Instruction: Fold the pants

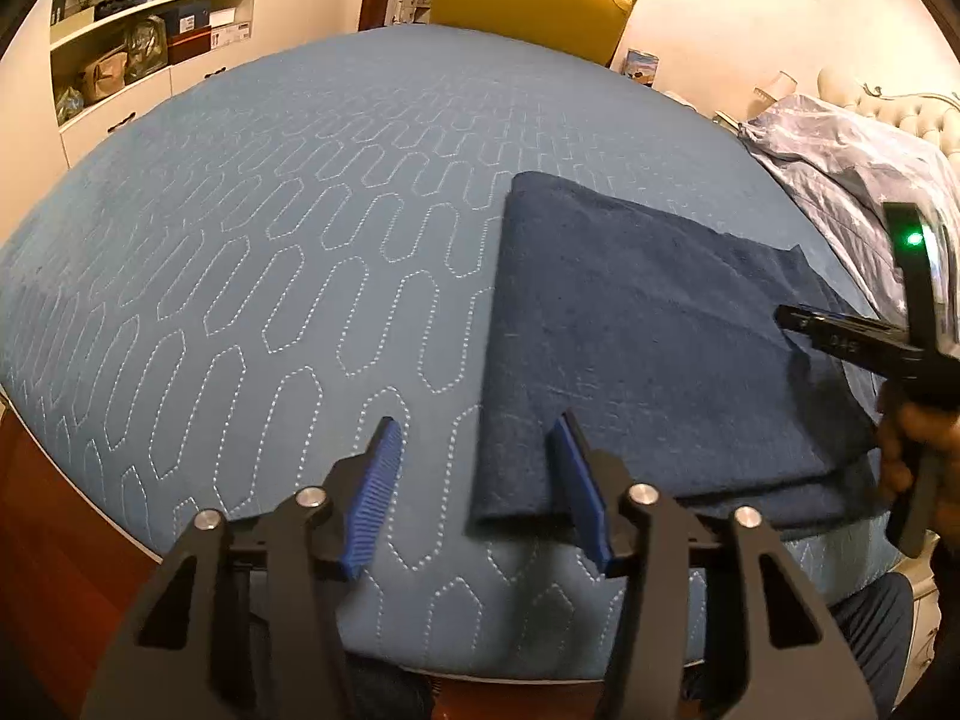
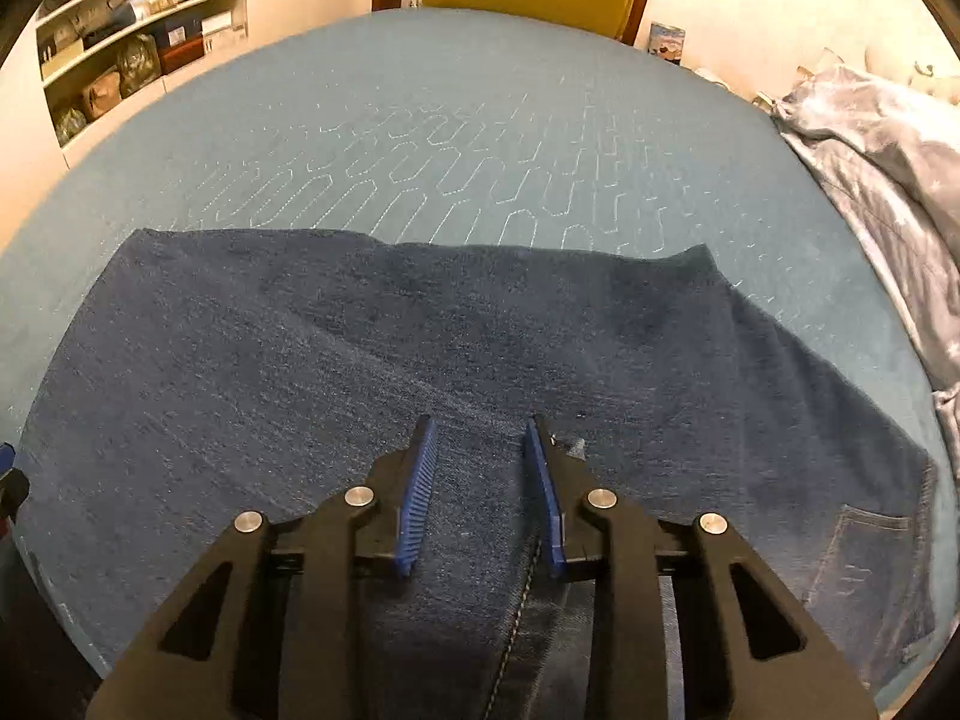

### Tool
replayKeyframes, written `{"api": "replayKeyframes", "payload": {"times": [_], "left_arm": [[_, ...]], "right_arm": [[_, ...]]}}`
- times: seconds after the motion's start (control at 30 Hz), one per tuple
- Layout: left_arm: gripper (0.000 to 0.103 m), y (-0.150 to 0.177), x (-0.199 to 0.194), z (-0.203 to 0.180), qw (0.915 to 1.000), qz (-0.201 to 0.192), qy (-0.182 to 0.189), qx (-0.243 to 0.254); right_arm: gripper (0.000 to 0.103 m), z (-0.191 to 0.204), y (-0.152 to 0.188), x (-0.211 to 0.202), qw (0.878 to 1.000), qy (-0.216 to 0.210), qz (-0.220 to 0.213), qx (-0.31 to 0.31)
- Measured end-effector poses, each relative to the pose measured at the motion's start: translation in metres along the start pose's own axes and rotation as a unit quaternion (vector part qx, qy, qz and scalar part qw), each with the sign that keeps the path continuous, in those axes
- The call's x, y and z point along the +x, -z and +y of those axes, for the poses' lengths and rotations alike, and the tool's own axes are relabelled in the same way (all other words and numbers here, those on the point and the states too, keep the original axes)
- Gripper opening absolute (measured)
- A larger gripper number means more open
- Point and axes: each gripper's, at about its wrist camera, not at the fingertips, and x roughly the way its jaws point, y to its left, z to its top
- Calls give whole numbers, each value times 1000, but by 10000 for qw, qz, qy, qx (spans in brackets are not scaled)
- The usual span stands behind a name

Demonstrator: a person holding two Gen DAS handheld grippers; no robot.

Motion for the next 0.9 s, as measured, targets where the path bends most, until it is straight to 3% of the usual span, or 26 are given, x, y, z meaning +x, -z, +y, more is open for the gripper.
{"api": "replayKeyframes", "payload": {"times": [0.1, 0.2, 0.27, 0.33, 0.4, 0.5, 0.63, 0.7, 0.8, 0.9], "left_arm": [[40, 3, 2, -12, 9998, -15, -66, 192], [42, -3, 4, -12, 9999, -31, -32, 132], [42, -4, -5, -10, 9998, -182, -68, 81], [42, -4, -20, -25, 9971, -513, -213, 524], [42, -2, -31, -48, 9910, -718, -224, 1107], [42, 14, -41, -106, 9725, -997, -10, 2107], [44, 53, -36, -196, 9271, -1266, 222, 3522], [44, 68, -27, -229, 9057, -1401, 200, 3997], [44, 75, -14, -252, 8880, -1423, 173, 4370], [48, 82, 7, -269, 8646, -1233, 32, 4871]], "right_arm": [[30, 1, 1, -2, 10000, 15, 14, -29], [39, -26, -3, -15, 9958, -648, 22, 642], [87, -48, -2, -22, 9917, -802, 29, 1002], [88, -67, -2, -22, 9867, -1058, 156, 1228], [88, -85, -4, -12, 9730, -1669, 462, 1525], [79, -89, -8, 4, 9625, -2114, 780, 1511], [53, -86, -15, 20, 9573, -2319, 968, 1431], [51, -86, -14, 23, 9569, -2345, 955, 1421], [44, -96, -11, 25, 9520, -2482, 951, 1520], [37, -94, -5, 20, 9521, -2494, 952, 1491]]}}
